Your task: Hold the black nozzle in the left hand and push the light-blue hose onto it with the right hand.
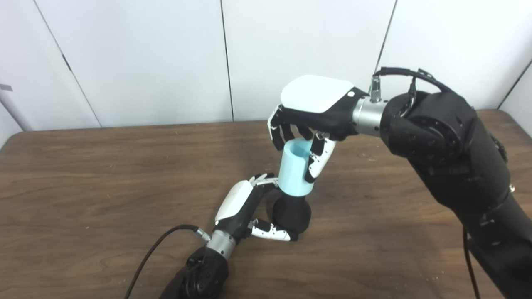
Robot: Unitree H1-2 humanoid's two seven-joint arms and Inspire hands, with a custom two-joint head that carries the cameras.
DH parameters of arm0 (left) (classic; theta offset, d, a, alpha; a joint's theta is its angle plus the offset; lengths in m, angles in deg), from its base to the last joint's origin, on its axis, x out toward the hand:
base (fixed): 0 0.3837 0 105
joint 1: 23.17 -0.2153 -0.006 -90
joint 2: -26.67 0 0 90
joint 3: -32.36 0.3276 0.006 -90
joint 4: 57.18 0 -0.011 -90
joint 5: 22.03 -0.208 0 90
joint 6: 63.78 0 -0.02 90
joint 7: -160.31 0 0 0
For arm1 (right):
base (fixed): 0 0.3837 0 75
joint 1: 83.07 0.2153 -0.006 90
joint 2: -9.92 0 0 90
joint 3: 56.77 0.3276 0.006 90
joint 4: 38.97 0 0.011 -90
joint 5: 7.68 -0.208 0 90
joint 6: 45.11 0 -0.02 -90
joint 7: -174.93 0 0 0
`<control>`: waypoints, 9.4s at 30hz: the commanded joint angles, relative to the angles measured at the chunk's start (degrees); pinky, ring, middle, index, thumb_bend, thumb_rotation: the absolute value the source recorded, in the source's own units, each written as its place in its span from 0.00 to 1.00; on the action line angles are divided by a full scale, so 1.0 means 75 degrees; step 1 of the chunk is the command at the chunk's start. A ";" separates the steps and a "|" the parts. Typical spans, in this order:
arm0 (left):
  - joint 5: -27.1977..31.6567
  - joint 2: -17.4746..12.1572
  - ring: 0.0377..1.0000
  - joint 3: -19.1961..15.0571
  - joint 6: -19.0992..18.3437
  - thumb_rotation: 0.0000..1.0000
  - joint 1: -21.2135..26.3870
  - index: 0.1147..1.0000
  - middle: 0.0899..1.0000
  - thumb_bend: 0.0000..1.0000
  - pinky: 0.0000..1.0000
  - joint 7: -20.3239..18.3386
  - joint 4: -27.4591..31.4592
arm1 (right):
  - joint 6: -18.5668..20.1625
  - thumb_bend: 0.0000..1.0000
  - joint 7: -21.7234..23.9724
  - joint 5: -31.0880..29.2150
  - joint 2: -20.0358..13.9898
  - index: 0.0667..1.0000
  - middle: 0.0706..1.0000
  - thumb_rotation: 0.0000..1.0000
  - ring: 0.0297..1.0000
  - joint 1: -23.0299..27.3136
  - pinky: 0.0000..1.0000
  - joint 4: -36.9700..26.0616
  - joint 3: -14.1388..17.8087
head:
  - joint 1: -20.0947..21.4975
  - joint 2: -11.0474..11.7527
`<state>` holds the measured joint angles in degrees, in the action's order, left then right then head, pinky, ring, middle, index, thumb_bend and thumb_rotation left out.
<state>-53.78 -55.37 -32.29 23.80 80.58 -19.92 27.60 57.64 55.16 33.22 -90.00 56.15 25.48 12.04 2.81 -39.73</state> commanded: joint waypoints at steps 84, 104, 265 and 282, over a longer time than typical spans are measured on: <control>-0.0285 -0.0184 0.94 0.0072 -0.0295 0.07 -0.0372 0.42 0.79 0.52 1.00 -0.0267 -0.0181 | -0.2109 1.00 -0.2468 -0.0202 -0.0095 0.77 0.90 0.42 0.93 -0.0838 0.99 -0.0030 0.0488 | 0.0003 -0.0081; -0.0290 -0.0168 0.94 0.0082 -0.0323 0.07 -0.0379 0.42 0.79 0.52 1.00 -0.0278 -0.0175 | -0.4405 1.00 -0.4965 -0.1423 -0.0094 0.92 0.99 0.57 1.00 -0.1993 1.00 0.0511 0.1628 | -0.0028 -0.0097; -0.0318 -0.0185 0.93 0.0115 -0.0527 0.07 -0.0436 0.42 0.78 0.52 1.00 -0.0400 0.0086 | -0.5290 0.98 -0.5685 -0.1044 -0.2237 1.00 1.00 0.71 1.00 -0.2430 1.00 0.1329 -0.1343 | -0.0090 -0.0339; -0.0293 -0.0194 0.93 0.0095 -0.0498 0.07 -0.0451 0.42 0.77 0.52 1.00 -0.0386 0.0090 | -0.5287 0.98 -0.6121 -0.1089 -0.2471 0.97 1.00 0.72 1.00 -0.2478 1.00 0.1283 -0.1616 | -0.0095 -0.0342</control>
<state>-53.81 -55.62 -32.12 22.77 79.17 -20.44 29.87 19.44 7.94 25.27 -107.52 37.74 35.63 1.46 2.02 -42.28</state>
